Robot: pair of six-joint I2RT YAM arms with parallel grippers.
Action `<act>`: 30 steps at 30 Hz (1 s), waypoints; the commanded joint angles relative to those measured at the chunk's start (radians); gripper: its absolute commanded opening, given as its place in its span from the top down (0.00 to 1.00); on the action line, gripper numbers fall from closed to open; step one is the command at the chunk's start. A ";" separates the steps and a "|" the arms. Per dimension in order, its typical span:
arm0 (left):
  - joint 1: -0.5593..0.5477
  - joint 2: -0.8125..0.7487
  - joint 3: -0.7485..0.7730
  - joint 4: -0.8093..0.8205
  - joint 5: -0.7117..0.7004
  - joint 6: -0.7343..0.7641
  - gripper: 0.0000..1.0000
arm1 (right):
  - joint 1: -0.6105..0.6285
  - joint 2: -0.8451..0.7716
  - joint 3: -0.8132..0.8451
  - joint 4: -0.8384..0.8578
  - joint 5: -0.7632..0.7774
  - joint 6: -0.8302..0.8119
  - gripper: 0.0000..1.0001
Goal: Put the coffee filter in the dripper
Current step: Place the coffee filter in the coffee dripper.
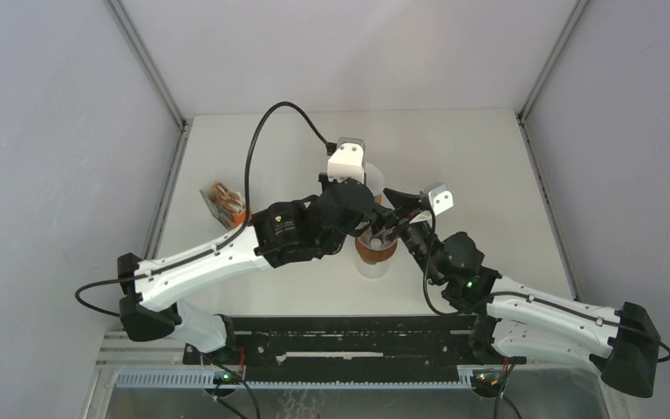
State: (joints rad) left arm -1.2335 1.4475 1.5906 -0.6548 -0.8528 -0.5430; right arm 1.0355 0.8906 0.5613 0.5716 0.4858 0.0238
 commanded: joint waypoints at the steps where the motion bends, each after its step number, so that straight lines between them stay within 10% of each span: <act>1: 0.004 -0.034 -0.015 0.001 -0.066 0.002 1.00 | -0.004 -0.066 -0.006 -0.024 -0.031 0.050 0.38; 30: 0.008 -0.098 -0.139 0.151 0.061 0.232 1.00 | -0.108 -0.076 0.199 -0.322 -0.295 0.343 0.32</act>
State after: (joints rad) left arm -1.2301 1.3792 1.4544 -0.5495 -0.8070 -0.3546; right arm 0.9302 0.7952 0.7067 0.2947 0.2485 0.3294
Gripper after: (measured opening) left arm 0.006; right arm 0.684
